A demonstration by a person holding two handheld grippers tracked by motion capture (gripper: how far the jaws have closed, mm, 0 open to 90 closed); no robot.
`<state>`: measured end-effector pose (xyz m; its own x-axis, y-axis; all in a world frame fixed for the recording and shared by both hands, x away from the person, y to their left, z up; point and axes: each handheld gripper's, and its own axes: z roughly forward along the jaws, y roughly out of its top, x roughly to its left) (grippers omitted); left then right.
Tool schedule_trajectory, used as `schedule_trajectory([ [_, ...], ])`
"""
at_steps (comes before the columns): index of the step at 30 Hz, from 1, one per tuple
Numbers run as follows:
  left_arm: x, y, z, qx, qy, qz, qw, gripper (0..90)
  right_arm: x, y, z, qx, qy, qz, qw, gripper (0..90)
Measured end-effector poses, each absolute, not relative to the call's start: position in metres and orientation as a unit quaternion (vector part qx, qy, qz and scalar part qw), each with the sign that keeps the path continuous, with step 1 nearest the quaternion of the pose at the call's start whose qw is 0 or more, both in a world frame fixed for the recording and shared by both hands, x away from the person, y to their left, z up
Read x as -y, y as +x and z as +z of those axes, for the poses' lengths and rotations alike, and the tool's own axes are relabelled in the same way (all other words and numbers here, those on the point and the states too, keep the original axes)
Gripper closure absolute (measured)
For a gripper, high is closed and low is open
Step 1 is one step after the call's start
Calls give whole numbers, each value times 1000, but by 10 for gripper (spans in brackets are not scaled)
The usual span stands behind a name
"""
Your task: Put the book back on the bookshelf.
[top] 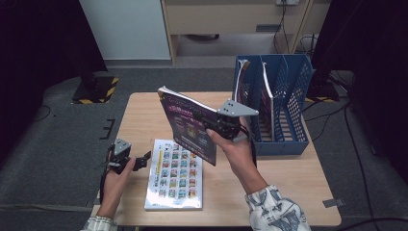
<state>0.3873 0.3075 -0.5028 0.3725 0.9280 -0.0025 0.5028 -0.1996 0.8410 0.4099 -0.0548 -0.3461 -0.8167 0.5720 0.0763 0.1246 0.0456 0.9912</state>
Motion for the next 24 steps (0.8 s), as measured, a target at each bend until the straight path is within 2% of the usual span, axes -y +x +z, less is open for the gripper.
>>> schedule_trajectory([
  [7, -296, 386, -503, -466, 752, 286, 368, 66, 69, 395, -346, -709, 241, 637, 183, 840],
  [24, -305, 388, -506, -476, 752, 285, 355, 66, 126, 384, -338, -705, 253, 634, 191, 840],
])
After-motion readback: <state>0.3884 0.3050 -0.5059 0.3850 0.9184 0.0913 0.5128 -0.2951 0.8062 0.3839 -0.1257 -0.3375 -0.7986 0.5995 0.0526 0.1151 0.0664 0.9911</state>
